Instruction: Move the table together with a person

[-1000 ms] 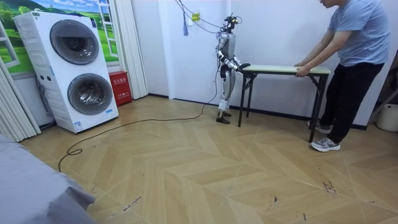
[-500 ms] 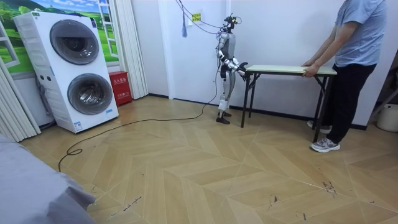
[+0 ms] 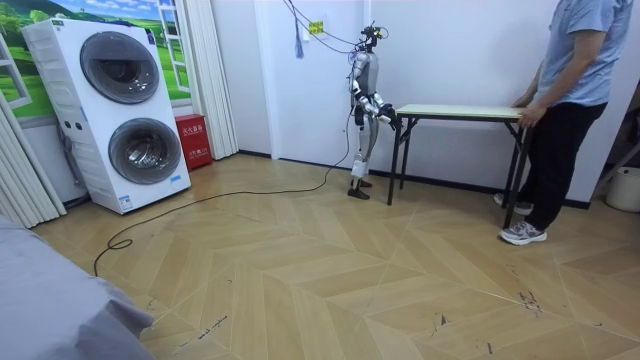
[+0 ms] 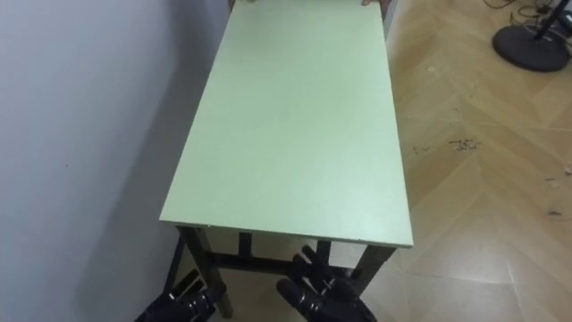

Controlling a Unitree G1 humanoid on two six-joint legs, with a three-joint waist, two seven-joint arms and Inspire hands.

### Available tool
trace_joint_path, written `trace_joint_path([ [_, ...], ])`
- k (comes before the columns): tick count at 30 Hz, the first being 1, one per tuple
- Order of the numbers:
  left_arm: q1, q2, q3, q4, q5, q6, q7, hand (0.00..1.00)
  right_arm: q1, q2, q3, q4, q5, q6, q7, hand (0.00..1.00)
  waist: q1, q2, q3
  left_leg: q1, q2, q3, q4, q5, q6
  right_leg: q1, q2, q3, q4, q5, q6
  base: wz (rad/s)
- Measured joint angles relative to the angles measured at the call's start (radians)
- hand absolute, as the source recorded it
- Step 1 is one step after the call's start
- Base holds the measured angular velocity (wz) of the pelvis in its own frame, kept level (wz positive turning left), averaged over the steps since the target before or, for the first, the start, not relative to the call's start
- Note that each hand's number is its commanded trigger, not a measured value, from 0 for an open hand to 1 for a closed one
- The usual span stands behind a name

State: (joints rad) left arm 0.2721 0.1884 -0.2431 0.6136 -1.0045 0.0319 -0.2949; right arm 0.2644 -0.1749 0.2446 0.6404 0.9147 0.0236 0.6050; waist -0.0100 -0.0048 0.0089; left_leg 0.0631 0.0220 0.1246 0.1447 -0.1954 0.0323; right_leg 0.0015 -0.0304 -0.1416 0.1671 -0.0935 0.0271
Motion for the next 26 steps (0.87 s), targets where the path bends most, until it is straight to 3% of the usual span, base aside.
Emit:
trace_joint_path([
  [4,-0.029,0.004,0.017,0.116,0.082,-0.02,-0.002,0.0,-0.006,-0.001,-0.026,0.086,-0.059,-0.001,-0.001,0.0,0.009,-0.004,0.0013,-0.002,0.003,-0.003,0.0,-0.002,0.0,0.002,-0.002,0.001,0.0,-0.001,-0.001,0.0],
  [7,-0.036,0.004,0.049,0.225,0.119,-0.045,0.006,0.0,-0.019,0.003,-0.077,0.207,-0.102,-0.024,-0.029,0.0,0.011,-0.008,0.0021,0.0,0.002,-0.003,0.002,-0.003,-0.001,0.003,-0.002,0.001,-0.003,-0.001,-0.001,-0.02],
  [11,-0.015,-0.003,0.09,0.334,0.192,-0.073,0.058,0.0,-0.036,0.005,-0.143,0.376,-0.109,-0.048,-0.124,0.0,0.012,-0.01,0.0004,0.001,-0.003,-0.014,0.008,-0.009,-0.002,0.02,0.0,-0.007,-0.019,0.0,-0.003,0.07],
  [16,-0.007,-0.021,0.136,0.443,0.247,-0.078,0.127,0.0,-0.026,0.01,-0.175,0.507,-0.139,-0.052,-0.26,0.0,0.015,-0.004,0.003,0.002,-0.002,-0.022,0.006,-0.009,-0.003,0.023,0.002,-0.013,-0.019,0.0,-0.002,0.06],
  [18,-0.019,-0.038,0.178,0.506,0.303,-0.079,0.157,0.0,-0.033,0.034,-0.213,0.543,-0.185,-0.053,-0.307,0.0,0.014,-0.003,0.0028,0.002,-0.002,-0.022,0.006,-0.01,-0.003,0.022,0.003,-0.011,-0.021,0.0,-0.002,-0.05],
  [26,-0.052,-0.07,0.231,0.534,0.452,-0.08,0.249,0.0,-0.092,0.051,-0.228,0.593,-0.292,-0.048,-0.417,0.0,0.012,0.007,0.0014,0.005,-0.003,-0.02,0.007,-0.01,-0.004,0.033,0.003,-0.011,-0.032,0.0,-0.003,-0.01],
])
